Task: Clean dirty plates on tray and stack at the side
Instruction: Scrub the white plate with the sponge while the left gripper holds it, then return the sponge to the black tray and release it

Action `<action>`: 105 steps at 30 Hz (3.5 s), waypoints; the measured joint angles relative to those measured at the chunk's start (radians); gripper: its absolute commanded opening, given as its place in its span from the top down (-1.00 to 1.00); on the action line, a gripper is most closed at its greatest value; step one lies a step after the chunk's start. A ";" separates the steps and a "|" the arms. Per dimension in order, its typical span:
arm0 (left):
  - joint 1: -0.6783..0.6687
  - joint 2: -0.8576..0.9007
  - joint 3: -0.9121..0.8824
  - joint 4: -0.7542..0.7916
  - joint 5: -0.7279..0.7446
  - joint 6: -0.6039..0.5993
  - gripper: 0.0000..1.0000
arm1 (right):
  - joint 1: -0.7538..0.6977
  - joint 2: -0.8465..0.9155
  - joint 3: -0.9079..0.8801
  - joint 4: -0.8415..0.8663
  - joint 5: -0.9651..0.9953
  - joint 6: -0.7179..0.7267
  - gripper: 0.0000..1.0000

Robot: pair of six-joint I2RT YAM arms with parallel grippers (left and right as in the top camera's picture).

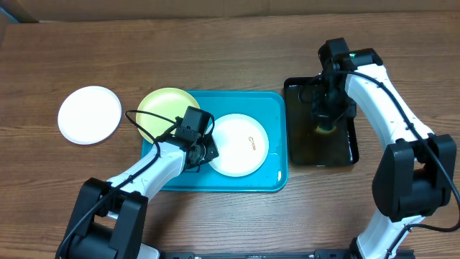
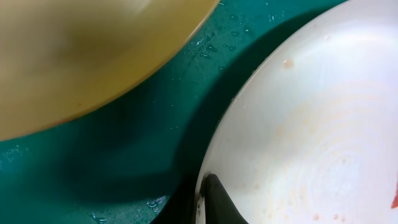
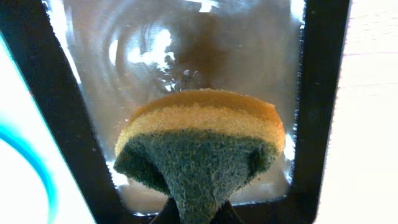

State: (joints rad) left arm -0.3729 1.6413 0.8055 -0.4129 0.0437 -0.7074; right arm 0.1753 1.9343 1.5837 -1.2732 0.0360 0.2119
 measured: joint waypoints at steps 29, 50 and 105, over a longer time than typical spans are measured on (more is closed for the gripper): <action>0.000 0.000 0.000 0.002 0.000 0.003 0.78 | 0.531 0.150 -0.055 0.293 0.259 0.023 0.83; 0.000 0.000 0.000 0.002 0.001 0.003 0.77 | 0.534 0.168 -0.074 0.313 0.269 0.024 0.90; -0.001 0.002 0.002 0.017 0.005 0.011 0.35 | -0.077 0.017 -0.146 0.247 -0.225 -0.116 0.92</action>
State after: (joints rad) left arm -0.3737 1.6432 0.8070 -0.3962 0.0486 -0.6968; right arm 0.0978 1.9514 1.4380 -1.0264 -0.1894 0.0956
